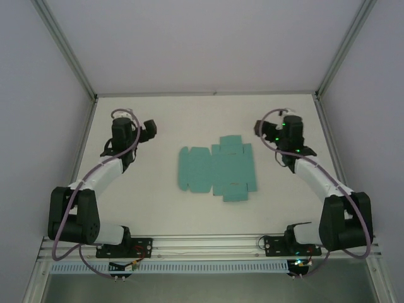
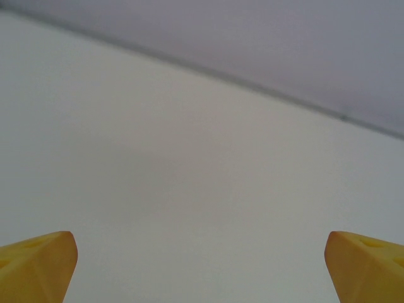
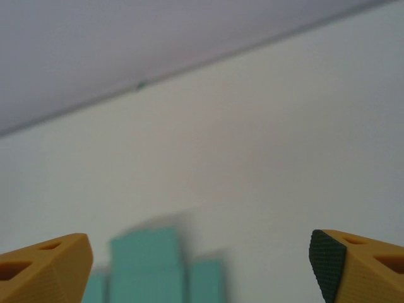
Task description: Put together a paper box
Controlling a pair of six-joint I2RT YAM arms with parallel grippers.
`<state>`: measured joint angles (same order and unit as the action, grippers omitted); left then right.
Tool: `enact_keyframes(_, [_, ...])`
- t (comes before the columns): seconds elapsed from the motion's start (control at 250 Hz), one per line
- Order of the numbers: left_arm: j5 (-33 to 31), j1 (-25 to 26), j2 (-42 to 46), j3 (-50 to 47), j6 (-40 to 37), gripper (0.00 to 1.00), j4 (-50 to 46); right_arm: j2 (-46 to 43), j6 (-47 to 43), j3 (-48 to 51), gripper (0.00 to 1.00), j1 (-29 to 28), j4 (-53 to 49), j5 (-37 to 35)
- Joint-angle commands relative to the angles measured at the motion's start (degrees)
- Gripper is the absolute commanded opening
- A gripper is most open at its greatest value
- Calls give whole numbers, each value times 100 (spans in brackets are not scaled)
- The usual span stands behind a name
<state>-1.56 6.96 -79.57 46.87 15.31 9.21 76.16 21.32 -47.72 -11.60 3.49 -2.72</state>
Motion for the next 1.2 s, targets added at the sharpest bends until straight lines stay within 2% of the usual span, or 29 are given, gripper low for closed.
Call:
enact_keyframes(0.0, [1167,364,-110,-214,802,100,-758,499,769,-216,84,-610,-1529,523])
enact_keyframes(0.12, [1486,793,-304,-258,943,100,-915,1147,1064,-266,77,-937,-1518,992])
enact_keyframes(0.26, [1662,1176,-647,-296,888,100,-947,1713,1364,-172,69,-977,-1309,965])
enact_keyframes(0.411, [2102,1274,-886,-519,1006,98,-378,2122,1518,-100,67,-978,-1291,975])
enact_keyframes(0.579, [2477,1320,-1202,-652,1137,90,125,2348,1603,44,65,-967,-1083,923])
enact_keyframes(0.735, [3224,1334,-1492,-765,1544,72,1211,2499,1533,70,63,-963,-910,1017])
enact_keyframes(0.862, [3523,1334,-1796,-837,1947,61,2037,2473,1557,200,63,-959,-582,1105])
enact_keyframes(0.91, [3617,1327,-1930,-821,2063,53,2239,2453,1517,227,64,-963,-497,1142])
enact_keyframes(1.07, [3631,1326,-1901,-814,2223,13,2592,2160,1321,180,66,-929,-560,1126])
enact_keyframes(1.154, [3479,1325,-1540,-783,2081,1,2326,1726,1150,149,69,-824,-748,1110])
enact_keyframes(1.194, [3417,1312,-1330,-752,2022,0,2144,1440,1082,158,74,-743,-840,1112])
